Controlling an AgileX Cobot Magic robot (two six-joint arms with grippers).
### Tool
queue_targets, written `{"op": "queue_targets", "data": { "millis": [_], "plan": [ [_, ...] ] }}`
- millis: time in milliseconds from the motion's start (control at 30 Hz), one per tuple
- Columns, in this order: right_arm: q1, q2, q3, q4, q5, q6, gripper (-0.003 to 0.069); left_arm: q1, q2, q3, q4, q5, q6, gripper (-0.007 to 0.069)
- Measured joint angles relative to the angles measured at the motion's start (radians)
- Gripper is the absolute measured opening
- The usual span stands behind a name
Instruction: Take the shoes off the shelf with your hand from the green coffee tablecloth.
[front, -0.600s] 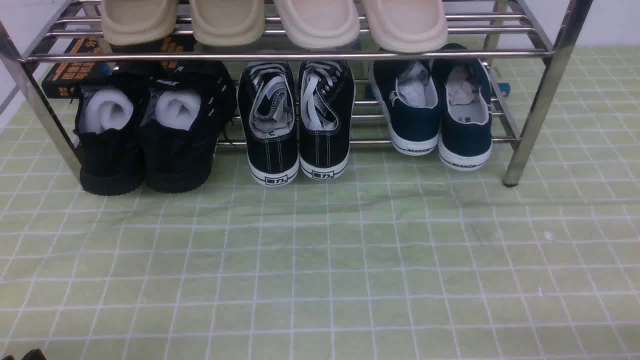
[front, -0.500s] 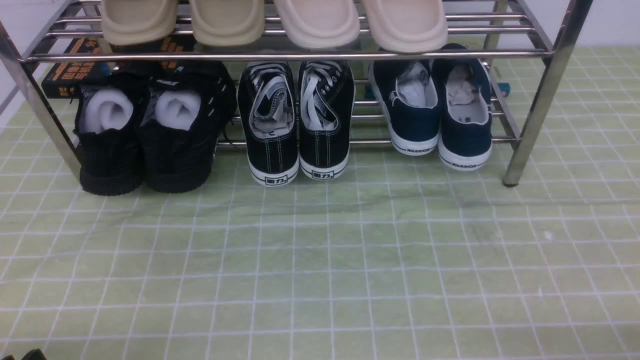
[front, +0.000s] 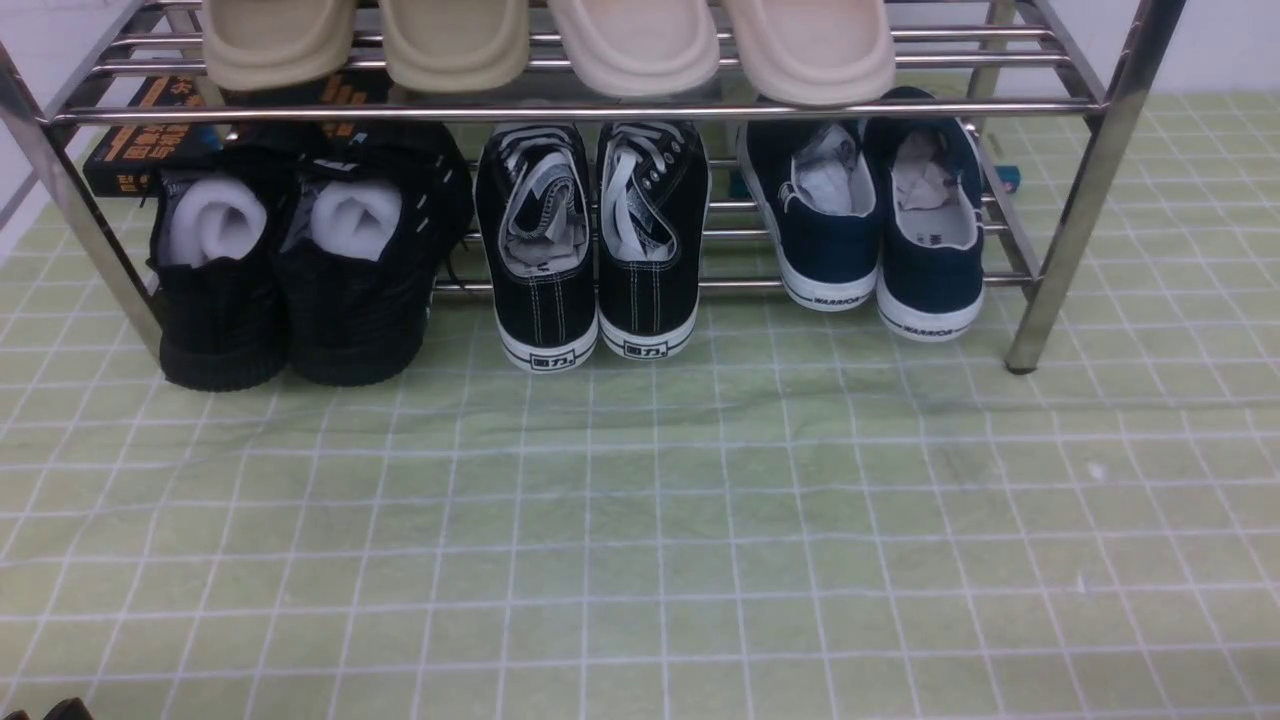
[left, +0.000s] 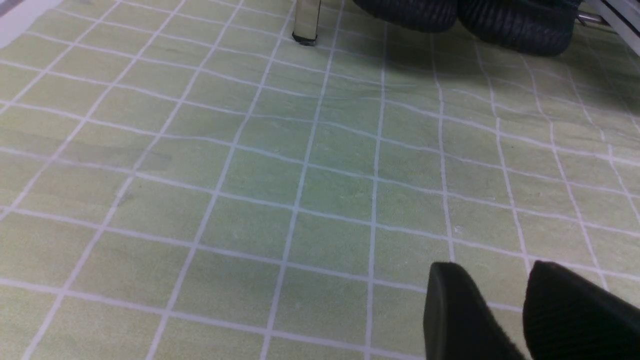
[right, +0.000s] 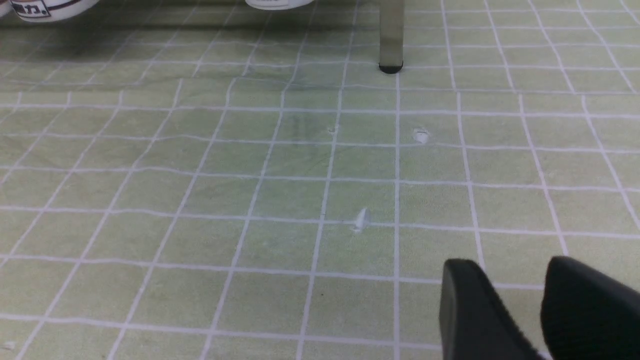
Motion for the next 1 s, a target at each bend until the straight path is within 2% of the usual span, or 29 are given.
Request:
{"op": "queue_targets", "data": {
  "millis": [400, 467, 633, 700, 733, 833, 1000],
  "plan": [
    [0.000, 0.000, 0.000, 0.010, 0.000, 0.000, 0.0237, 0.000, 0.000, 0.000, 0.000, 0.000, 0.000, 0.0240],
    [0.000, 0.000, 0.000, 0.079, -0.002, 0.025, 0.0237, 0.000, 0.000, 0.000, 0.000, 0.000, 0.000, 0.0240],
    [0.000, 0.000, 0.004, 0.405, 0.009, 0.121, 0.0237, 0.000, 0.000, 0.000, 0.000, 0.000, 0.000, 0.0240],
    [0.000, 0.000, 0.006, 0.493, 0.011, 0.129, 0.0237, 0.000, 0.000, 0.000, 0.000, 0.000, 0.000, 0.0240],
    [0.000, 0.000, 0.007, 0.493, 0.011, 0.130, 0.0237, 0.000, 0.000, 0.000, 0.000, 0.000, 0.000, 0.0240],
    [0.000, 0.000, 0.009, 0.600, 0.015, 0.134, 0.0237, 0.000, 0.000, 0.000, 0.000, 0.000, 0.000, 0.0240],
    [0.000, 0.000, 0.009, 0.622, 0.040, 0.125, 0.0234, 0.000, 0.000, 0.000, 0.000, 0.000, 0.000, 0.0240]
  ]
}}
